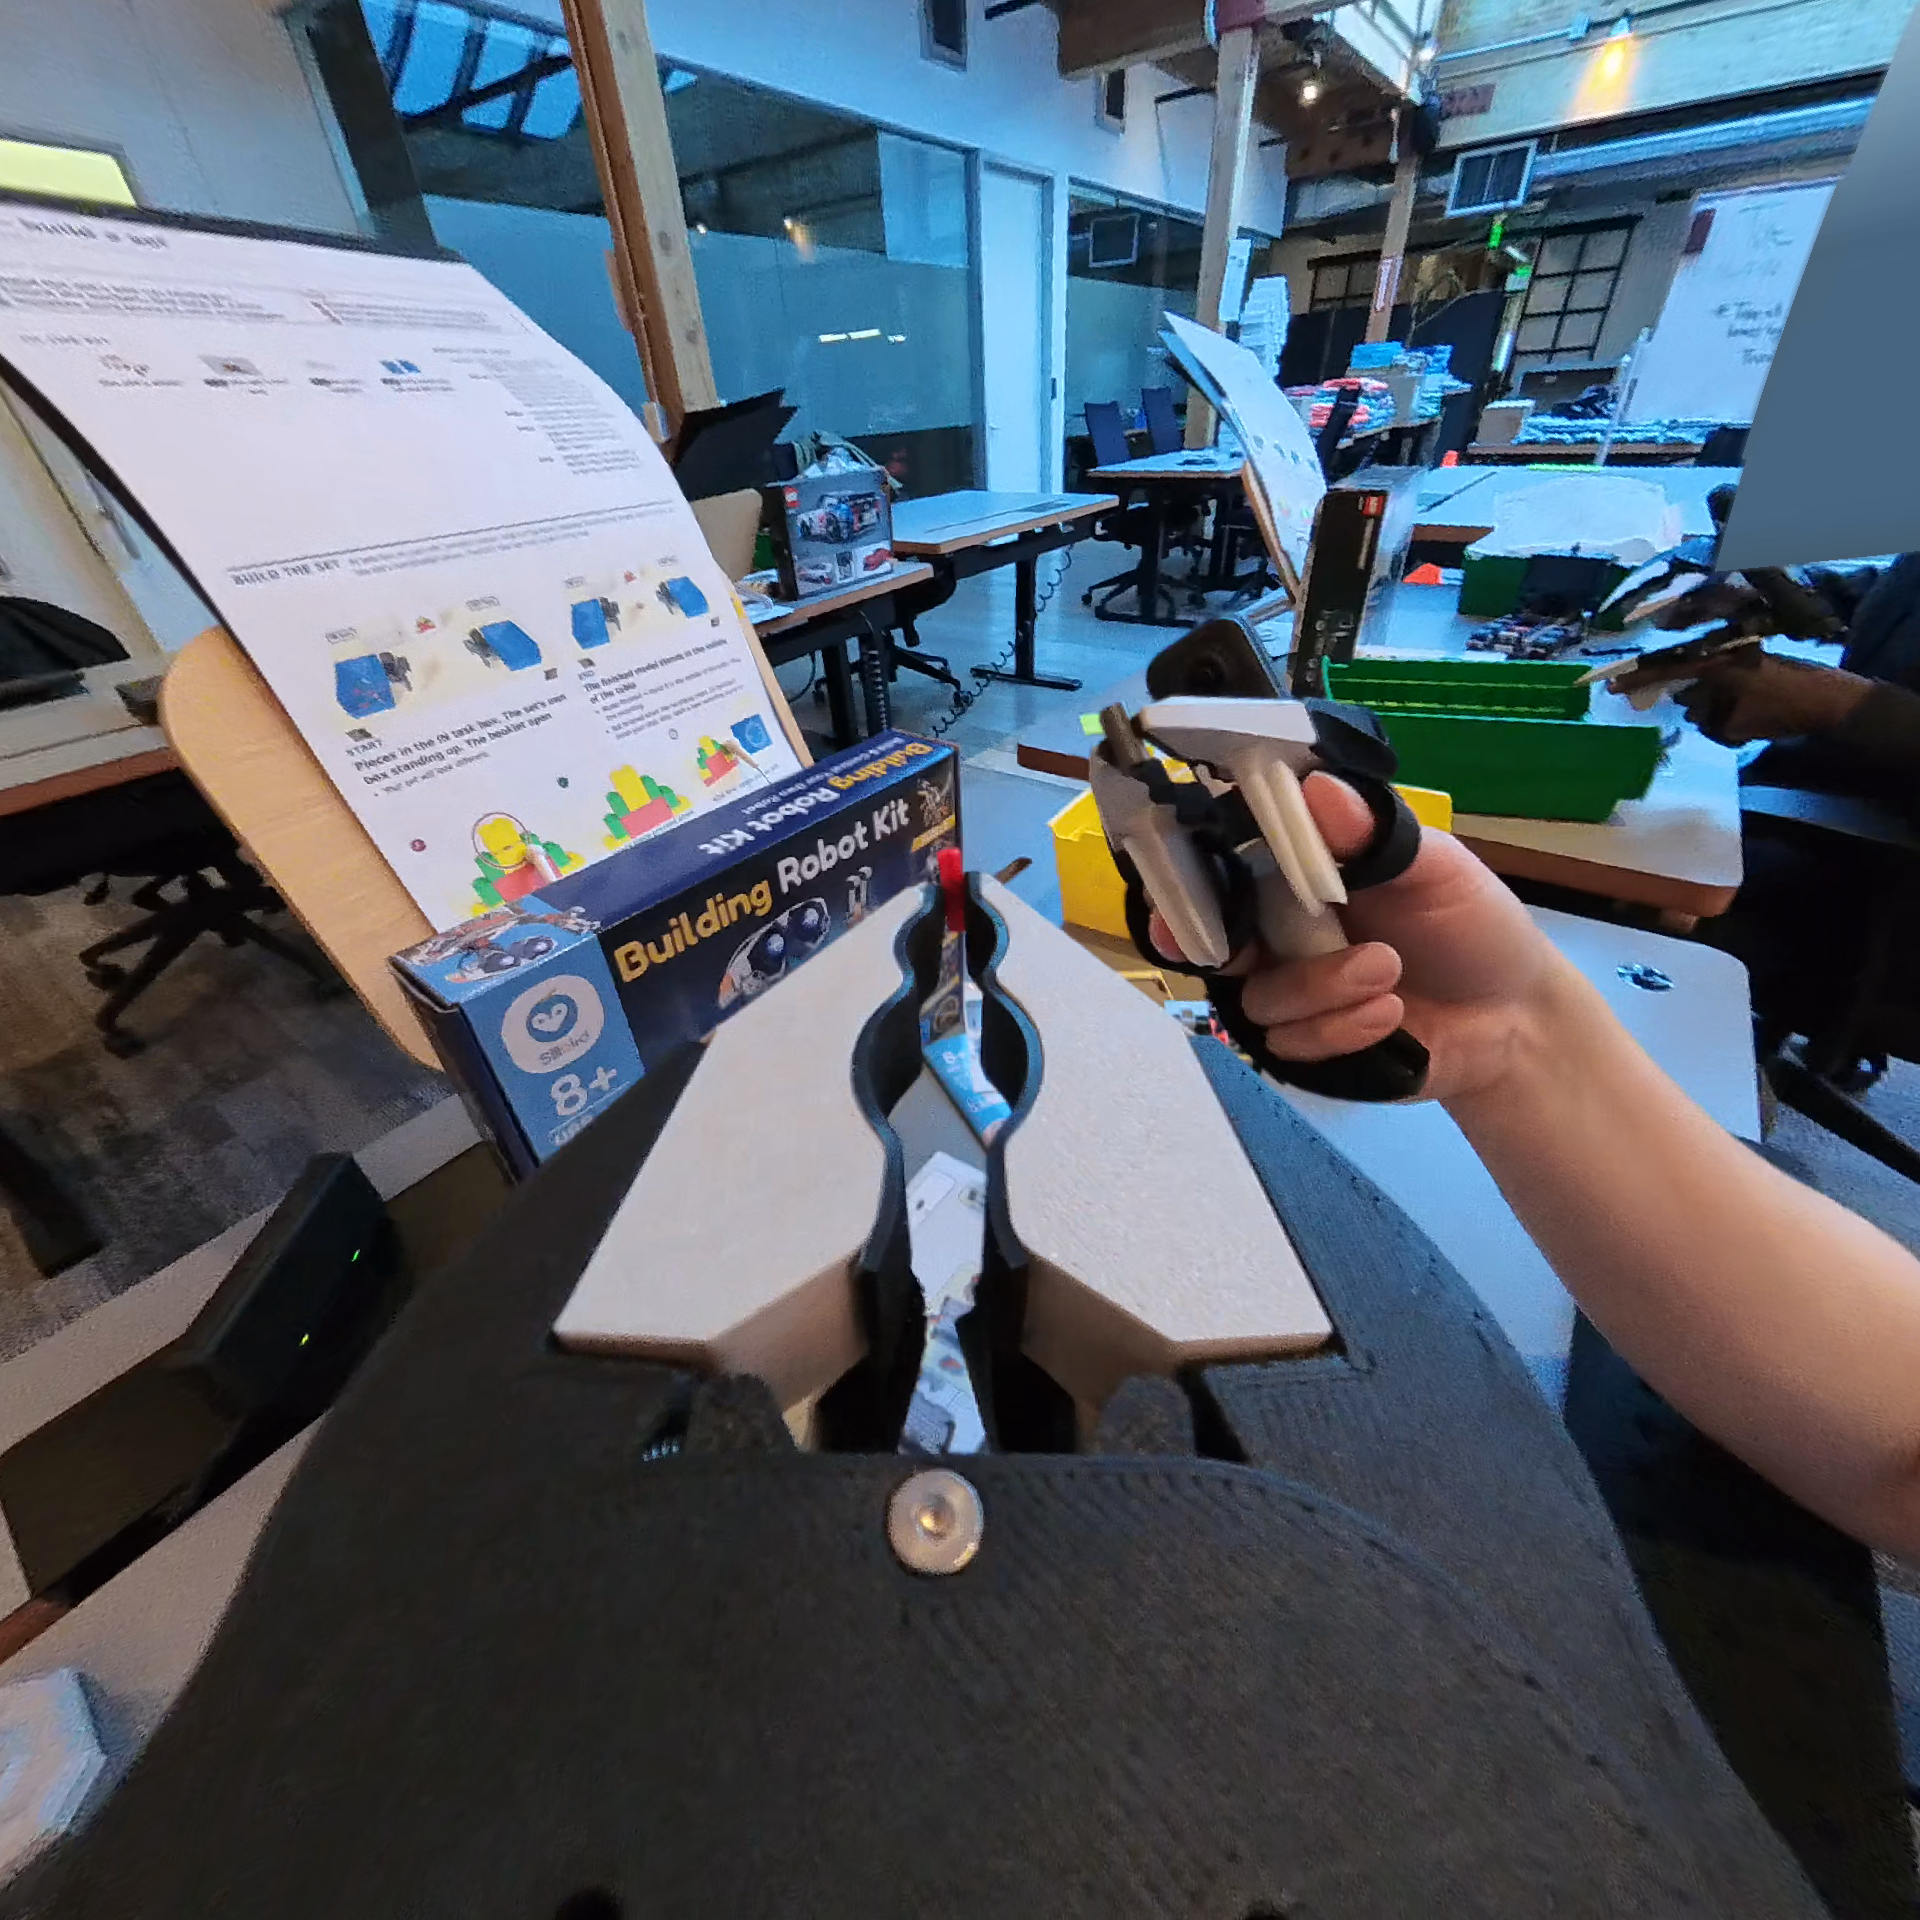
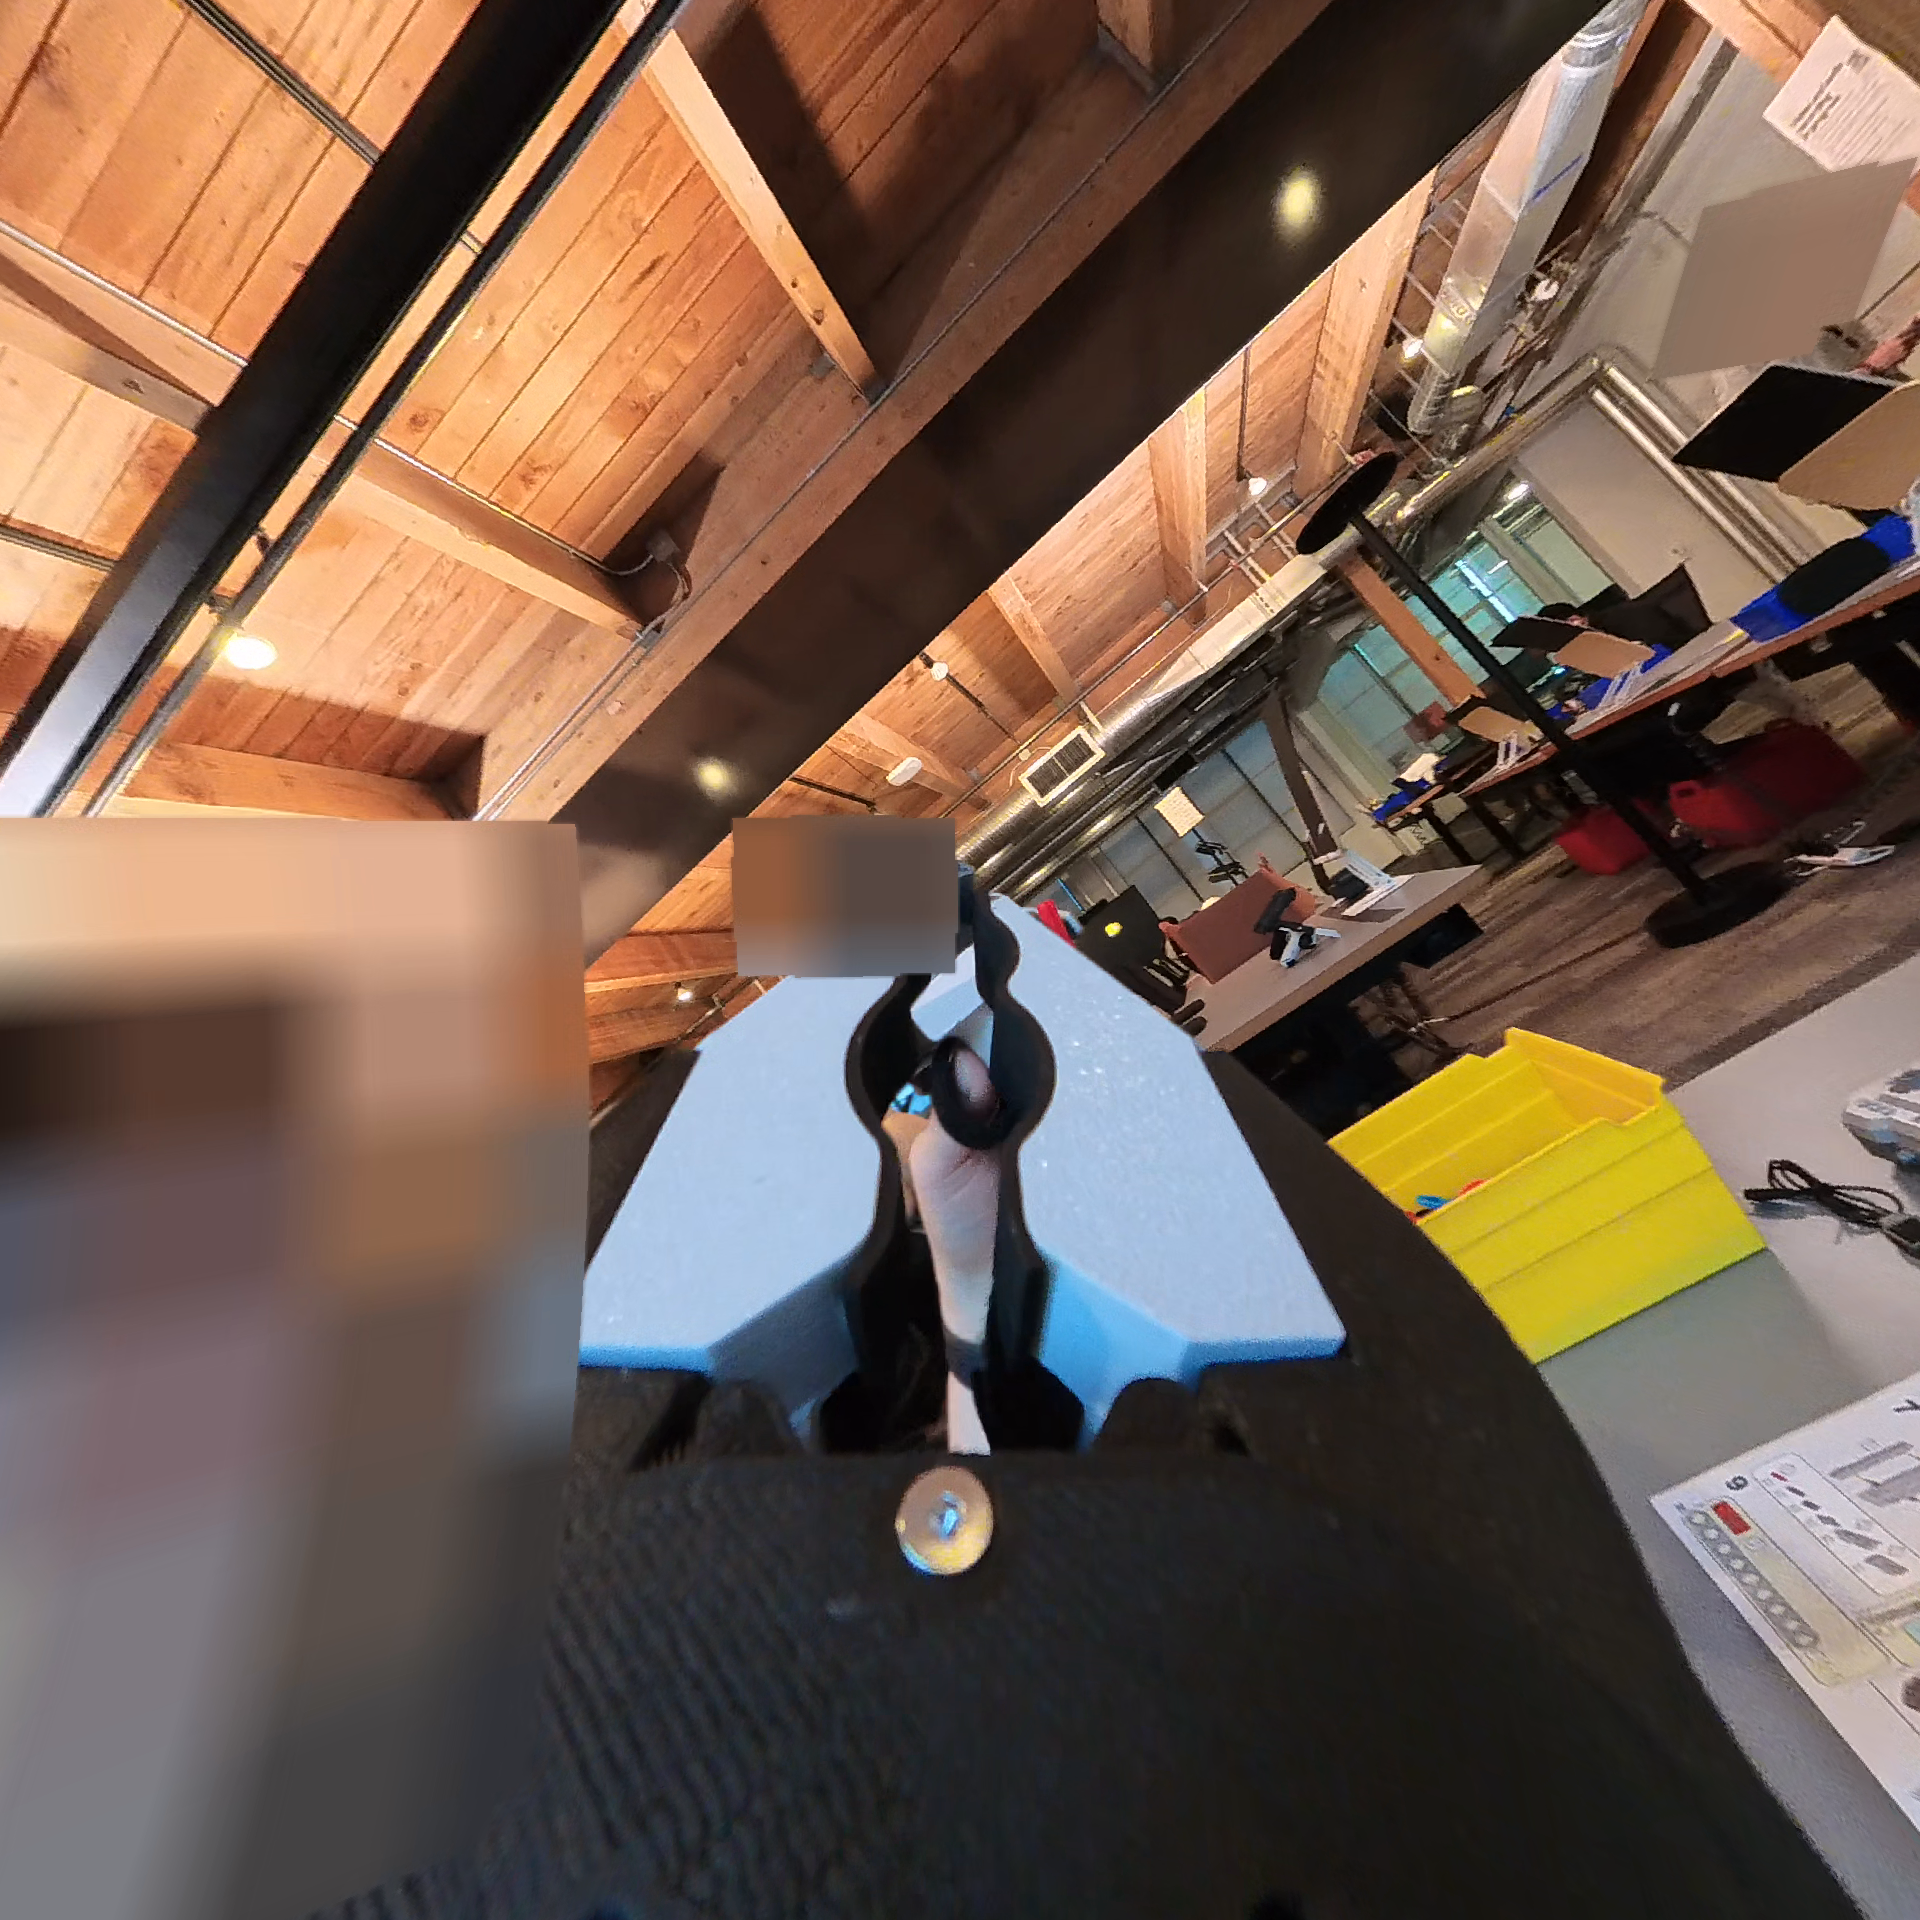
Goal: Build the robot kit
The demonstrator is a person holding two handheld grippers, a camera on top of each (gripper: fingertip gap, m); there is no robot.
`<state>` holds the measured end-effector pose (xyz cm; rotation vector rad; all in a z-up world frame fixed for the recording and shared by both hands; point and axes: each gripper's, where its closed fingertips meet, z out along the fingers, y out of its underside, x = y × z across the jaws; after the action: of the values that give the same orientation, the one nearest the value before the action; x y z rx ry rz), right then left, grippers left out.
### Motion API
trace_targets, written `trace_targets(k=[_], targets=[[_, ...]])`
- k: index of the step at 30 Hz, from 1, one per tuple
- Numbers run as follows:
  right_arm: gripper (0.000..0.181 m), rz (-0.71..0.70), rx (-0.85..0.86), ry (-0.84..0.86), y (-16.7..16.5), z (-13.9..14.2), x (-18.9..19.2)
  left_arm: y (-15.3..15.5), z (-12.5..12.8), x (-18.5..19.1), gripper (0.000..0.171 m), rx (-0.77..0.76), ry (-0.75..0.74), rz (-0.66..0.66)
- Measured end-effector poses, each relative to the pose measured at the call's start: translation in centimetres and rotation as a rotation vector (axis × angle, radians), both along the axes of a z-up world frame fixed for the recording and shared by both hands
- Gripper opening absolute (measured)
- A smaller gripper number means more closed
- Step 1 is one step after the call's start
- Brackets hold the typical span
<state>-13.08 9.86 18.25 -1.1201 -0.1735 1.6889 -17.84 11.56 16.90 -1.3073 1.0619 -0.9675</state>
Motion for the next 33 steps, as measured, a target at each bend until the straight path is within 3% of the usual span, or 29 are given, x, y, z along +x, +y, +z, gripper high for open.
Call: trace_targets(k=[4, 9, 11, 20, 26, 33], targets=[[0.005, 0.193, 0.054, 0.097, -1.8, 1.1, -0.3, 0.1, 0.6, -1.4, 0.001, 0.054, -0.017, 0.001], [0.005, 0.188, 0.026, 0.094, -1.2, 0.4, -0.6, -3.7, 0.8, -1.2, 0.000, -0.015, -0.038, -0.245], [0.005, 0.194, 0.015, 0.097, -1.2, 0.5, -0.7, -4.8, 0.7, -0.4, 0.001, -0.007, -0.032, -0.281], [0.005, 0.143, -0.023, 0.082, -1.4, 0.7, -1.4, -4.7, -0.3, 2.7, 0.001, 0.106, 0.033, -0.144], [0.005, -0.002, 0.043, -0.084, -2.1, 1.0, -2.3, -4.1, -0.6, 2.9, 0.000, 0.224, 0.082, -0.014], [0.005, -0.076, 0.060, -0.148, -2.4, 1.0, -2.3, -5.3, 0.2, 2.6, 0.000, 0.239, 0.062, -0.025]])
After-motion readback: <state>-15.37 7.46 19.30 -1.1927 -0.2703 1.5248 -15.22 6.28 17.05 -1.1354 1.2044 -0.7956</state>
